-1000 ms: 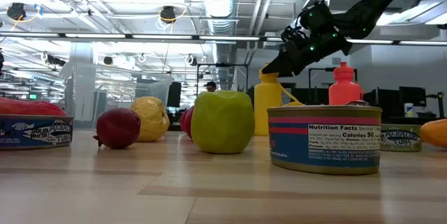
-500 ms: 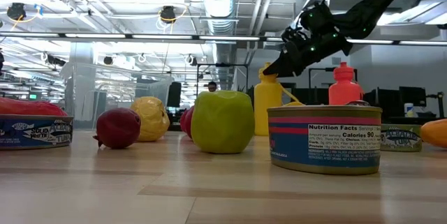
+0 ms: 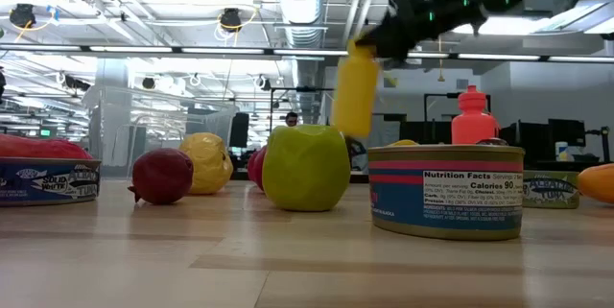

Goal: Pick & Place Food Item
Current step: Put the yellow water bottle into the red bin

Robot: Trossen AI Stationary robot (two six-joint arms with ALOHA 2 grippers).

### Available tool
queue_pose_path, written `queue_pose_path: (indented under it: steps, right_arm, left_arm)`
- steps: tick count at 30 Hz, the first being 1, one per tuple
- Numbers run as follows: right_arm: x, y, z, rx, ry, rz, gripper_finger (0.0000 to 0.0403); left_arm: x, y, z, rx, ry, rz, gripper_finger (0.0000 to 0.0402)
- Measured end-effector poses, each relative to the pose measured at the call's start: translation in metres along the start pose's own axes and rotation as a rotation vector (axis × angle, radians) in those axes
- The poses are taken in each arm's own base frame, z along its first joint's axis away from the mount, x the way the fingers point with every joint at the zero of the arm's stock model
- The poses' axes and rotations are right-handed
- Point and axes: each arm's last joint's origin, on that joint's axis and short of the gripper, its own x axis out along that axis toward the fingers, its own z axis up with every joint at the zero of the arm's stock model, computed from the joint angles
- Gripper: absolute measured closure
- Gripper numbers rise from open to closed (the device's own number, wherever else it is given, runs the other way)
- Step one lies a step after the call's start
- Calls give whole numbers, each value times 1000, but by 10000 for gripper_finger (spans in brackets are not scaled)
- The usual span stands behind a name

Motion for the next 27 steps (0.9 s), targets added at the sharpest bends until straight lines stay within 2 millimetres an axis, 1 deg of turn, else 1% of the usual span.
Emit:
queue_pose_path:
  steps: [3,7,10,14,17,20,24,27]
  right_arm:
    - [5,28,22,-12,8,69,185]
    - [16,67,43,-42,60,119,185]
    - [29,95,50,-59,91,158,185]
    - [46,125,53,-60,108,235,185]
    - [58,143,53,-59,122,279,185]
    - [70,156,52,-68,134,310,185]
    - [78,165,57,-75,123,330,185]
    - [86,170,57,-78,134,338,185]
  left_arm:
    - [17,-5,-10,43,61,-34,205]
    - [43,-12,-30,75,172,-76,195]
    - [59,-17,-46,92,268,-121,187]
    - [75,-25,-65,128,369,-203,181]
    - [80,-35,-74,202,397,-271,183]
    - [78,-42,-78,250,421,-309,182]
    - [75,-48,-80,269,423,-338,178]
    - [71,-53,-83,302,454,-363,176]
